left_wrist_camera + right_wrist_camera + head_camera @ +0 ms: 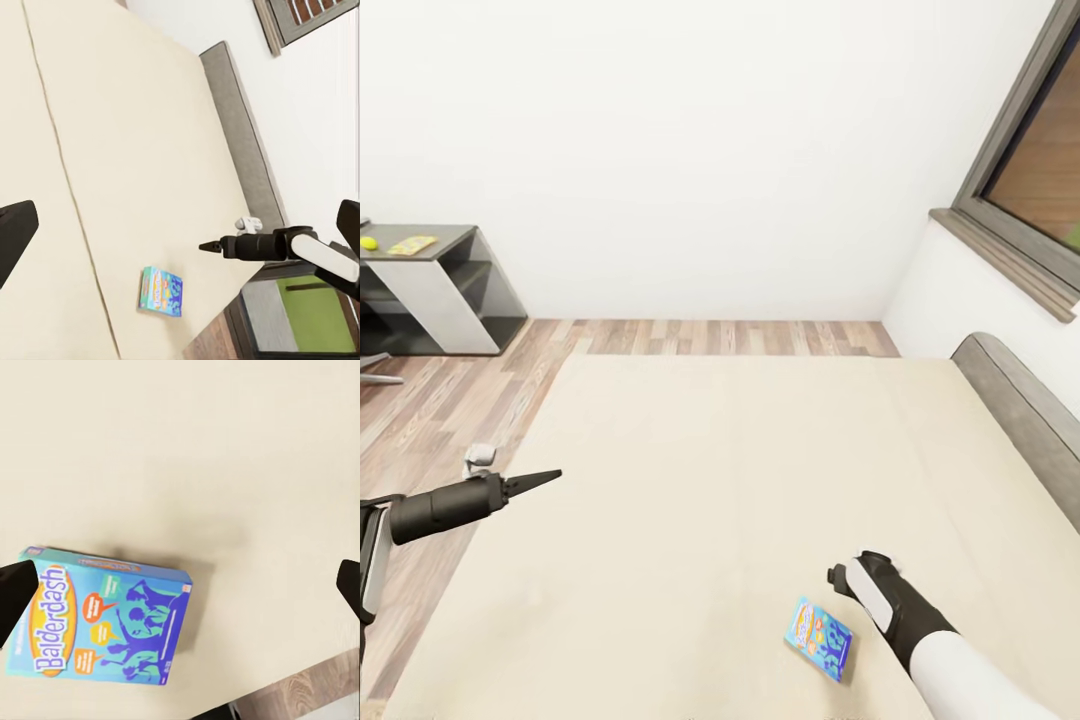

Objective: Put all the toys in the child's room - the three board games (two on the bed and one on the table), the two jigsaw puzzles on the table, and the tennis ball on the table - inside the toy box on the table in the child's room.

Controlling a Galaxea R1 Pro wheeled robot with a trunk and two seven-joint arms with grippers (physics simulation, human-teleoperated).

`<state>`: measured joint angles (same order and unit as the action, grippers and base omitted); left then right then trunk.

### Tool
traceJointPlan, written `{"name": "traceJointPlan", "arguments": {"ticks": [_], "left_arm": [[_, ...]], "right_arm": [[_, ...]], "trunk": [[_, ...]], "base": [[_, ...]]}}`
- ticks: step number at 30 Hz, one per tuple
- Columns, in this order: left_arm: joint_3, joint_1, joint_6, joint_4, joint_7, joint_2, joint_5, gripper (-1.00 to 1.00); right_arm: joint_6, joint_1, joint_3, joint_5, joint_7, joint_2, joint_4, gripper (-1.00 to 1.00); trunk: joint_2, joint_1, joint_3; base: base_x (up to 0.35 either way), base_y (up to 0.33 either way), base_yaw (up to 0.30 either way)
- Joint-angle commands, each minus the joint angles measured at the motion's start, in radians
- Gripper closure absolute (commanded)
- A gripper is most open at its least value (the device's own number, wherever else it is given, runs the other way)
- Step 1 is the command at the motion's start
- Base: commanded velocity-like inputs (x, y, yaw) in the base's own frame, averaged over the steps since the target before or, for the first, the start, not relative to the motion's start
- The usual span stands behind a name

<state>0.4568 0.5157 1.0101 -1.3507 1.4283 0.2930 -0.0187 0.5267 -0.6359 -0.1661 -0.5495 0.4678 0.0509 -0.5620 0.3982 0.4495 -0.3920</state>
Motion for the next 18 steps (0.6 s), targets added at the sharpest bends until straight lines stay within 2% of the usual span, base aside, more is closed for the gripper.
{"name": "traceJointPlan", "arguments": {"ticks": [1, 8, 18], "left_arm": [[0.002, 0.001, 0.012, 0.0, 0.008, 0.0, -0.002, -1.0], [0.008, 0.001, 0.021, 0.001, 0.018, 0.0, 0.002, -1.0], [0.004, 0.001, 0.024, -0.001, 0.02, -0.007, 0.0, -1.0]], "right_arm": [[0.004, -0.001, -0.014, -0.01, 0.009, 0.002, -0.002, -1.0], [0.003, -0.001, -0.035, -0.01, 0.009, 0.0, -0.003, -1.0], [0.004, -0.001, -0.038, -0.01, 0.009, -0.001, -0.004, -1.0]], "trunk": [[0.002, 0.0, -0.003], [0.002, 0.0, -0.015], [0.002, 0.0, -0.031]], "base": [[0.0, 0.0, 0.0], [0.0, 0.0, 0.0], [0.0, 0.0, 0.0]]}}
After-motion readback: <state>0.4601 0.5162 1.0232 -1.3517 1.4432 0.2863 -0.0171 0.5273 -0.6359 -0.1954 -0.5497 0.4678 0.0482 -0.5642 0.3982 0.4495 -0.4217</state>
